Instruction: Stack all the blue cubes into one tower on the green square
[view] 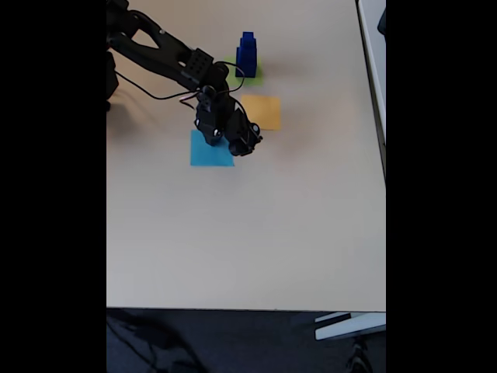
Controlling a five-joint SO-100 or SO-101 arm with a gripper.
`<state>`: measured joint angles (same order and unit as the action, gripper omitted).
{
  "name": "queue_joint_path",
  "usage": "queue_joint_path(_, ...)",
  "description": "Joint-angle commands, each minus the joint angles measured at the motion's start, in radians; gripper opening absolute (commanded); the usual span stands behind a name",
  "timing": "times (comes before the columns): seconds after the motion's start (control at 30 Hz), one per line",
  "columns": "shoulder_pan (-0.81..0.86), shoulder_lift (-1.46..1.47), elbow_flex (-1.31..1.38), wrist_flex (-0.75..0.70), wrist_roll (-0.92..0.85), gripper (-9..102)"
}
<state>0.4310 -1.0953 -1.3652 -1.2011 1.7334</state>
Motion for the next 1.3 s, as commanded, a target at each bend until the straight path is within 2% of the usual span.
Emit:
queue_joint_path(0.0,0.008,-0.015,0.002,0.011,-0.002,1)
queue_joint_path(0.77,-0.078,-0.167,0.175,0.031,-0.209,0)
queue_joint_path(1.03,-0.215,-0.179,0.405,-0.17,-0.132,0)
queue_joint_path(1.27,-0.31,-0.144,0.575,-0.253,-0.13,0)
